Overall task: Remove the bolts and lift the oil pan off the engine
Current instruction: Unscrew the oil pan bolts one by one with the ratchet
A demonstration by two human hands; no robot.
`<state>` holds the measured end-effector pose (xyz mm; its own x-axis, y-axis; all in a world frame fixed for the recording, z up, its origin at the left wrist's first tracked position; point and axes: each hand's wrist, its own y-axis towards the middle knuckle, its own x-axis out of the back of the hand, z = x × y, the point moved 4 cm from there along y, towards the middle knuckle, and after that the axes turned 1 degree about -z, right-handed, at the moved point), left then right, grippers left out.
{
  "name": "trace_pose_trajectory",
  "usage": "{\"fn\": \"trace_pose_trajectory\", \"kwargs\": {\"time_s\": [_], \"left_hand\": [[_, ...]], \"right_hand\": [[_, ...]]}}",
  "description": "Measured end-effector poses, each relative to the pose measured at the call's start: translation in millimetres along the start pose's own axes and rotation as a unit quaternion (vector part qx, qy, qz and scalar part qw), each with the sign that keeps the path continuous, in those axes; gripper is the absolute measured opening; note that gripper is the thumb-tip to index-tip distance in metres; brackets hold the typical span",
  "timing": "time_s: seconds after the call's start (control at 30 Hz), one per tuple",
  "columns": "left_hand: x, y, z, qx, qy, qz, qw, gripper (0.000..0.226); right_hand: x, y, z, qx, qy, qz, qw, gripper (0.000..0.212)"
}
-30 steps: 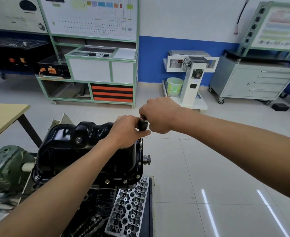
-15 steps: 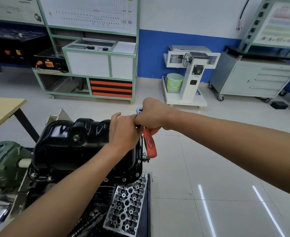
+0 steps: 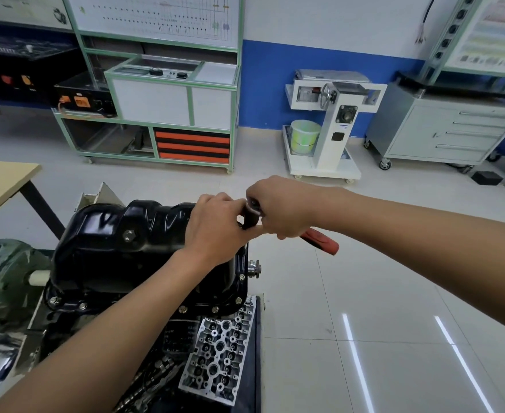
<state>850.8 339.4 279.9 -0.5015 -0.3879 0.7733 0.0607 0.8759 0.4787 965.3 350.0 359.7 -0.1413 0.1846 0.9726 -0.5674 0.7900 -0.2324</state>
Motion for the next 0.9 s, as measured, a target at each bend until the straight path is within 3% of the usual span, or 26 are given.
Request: {"fn": "trace_pose_trajectory", "kwargs": {"time_s": [0.17,0.4,0.5,0.6,0.63,0.7,0.77,0.83,0.9], "left_hand": [[6,3,8,-0.016,-0.056,0.038,0.998,0.043],[4,0,9,-0.052,-0.042,0.049,0.997,0.019],[2,1,10,-0.046,-0.046,0.027,0.997,0.021],[0,1,8,-0.031,-0.034,0.003,0.999,0.025],[-1,0,7,-0.025,-0.03,-0.008,0.999,0.03],[1,-1,6,-0.01,-0.03,-0.024,0.999,0.038],[1,0,7,0.0,-0.032,-0.03,0.999,0.033],[0,0,8,0.002,-0.028,-0.024,0.999,0.03],[-2,0,9,-0.008,-0.006,-0.016,1.0,0.029]], "right_hand": [[0,9,8,0.089,-0.139,-0.065,0.984,0.017],[7,11,-10,0.287,-0.332,-0.13,0.889,0.028],[7,10,-5,0.219,-0.353,-0.152,0.897,0.022],[8,13,3,0.031,-0.214,-0.09,0.972,0.004],[7,15,1,-0.012,-0.108,-0.028,0.994,0.012],[11,11,1,-0.072,0.134,0.096,0.984,0.021],[17,11,-2,-0.089,0.198,0.125,0.968,0.016],[19,13,-1,-0.044,0.05,0.103,0.992,0.006],[21,15,7,0.061,-0.183,0.036,0.981,0.009]]}}
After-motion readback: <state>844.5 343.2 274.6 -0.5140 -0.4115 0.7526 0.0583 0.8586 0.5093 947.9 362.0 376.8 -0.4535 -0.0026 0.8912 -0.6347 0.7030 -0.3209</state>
